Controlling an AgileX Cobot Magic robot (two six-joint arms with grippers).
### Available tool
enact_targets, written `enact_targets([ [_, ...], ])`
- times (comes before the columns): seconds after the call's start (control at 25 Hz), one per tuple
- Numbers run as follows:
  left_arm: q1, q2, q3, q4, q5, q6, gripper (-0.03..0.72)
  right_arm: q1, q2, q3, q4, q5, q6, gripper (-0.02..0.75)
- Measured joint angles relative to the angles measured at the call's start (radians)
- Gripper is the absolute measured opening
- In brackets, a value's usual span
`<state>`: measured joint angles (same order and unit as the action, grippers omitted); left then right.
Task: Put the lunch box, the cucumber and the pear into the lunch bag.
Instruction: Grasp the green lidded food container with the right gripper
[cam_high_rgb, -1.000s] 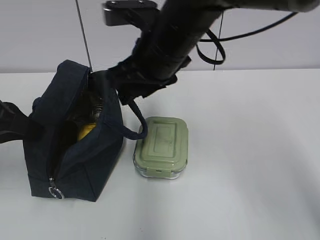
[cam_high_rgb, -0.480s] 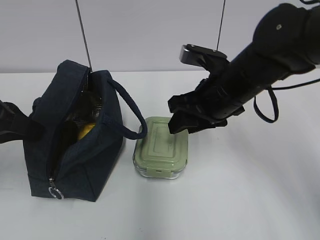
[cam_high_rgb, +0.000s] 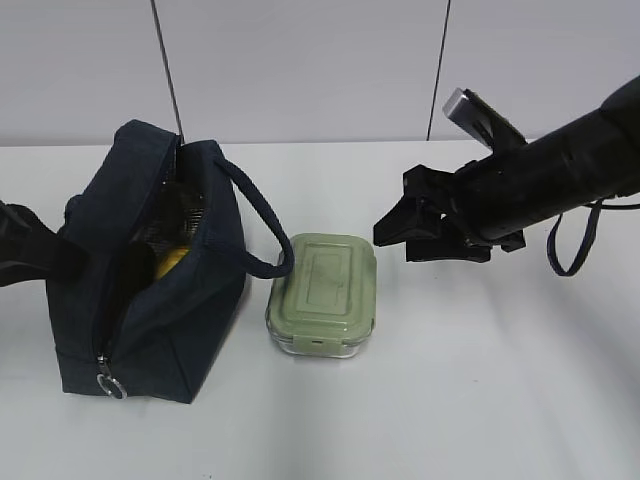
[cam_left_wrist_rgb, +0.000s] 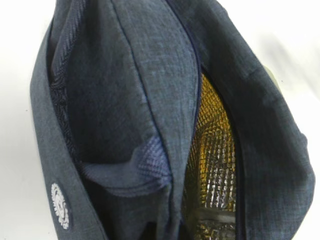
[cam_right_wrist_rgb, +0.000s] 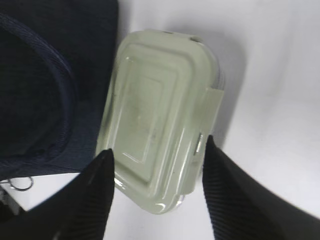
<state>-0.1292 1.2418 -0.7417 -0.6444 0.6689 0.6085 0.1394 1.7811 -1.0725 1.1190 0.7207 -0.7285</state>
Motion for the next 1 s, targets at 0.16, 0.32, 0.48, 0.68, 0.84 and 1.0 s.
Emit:
enact_targets([
  [0.16,0.0,0.0,0.0,0.0,0.0,0.0,0.001,-0.058,0.065,0.009,0.137,0.113,-0.119,0.477],
  [0.32,0.0,0.0,0.0,0.0,0.0,0.0,0.001,-0.085,0.146,0.009,0.189,0.168,-0.174,0.484],
  [0.48,0.0,0.0,0.0,0.0,0.004,0.0,0.001,-0.087,0.184,0.009,0.226,0.173,-0.225,0.486],
  [0.68,0.0,0.0,0.0,0.0,0.005,0.0,0.001,-0.087,0.21,0.009,0.268,0.175,-0.291,0.51],
  [0.84,0.0,0.0,0.0,0.0,0.006,0.0,0.001,-0.087,0.235,0.009,0.282,0.175,-0.308,0.603],
  [1.0,0.0,0.0,0.0,0.0,0.006,0.0,0.001,-0.087,0.246,0.009,0.309,0.175,-0.325,0.604],
])
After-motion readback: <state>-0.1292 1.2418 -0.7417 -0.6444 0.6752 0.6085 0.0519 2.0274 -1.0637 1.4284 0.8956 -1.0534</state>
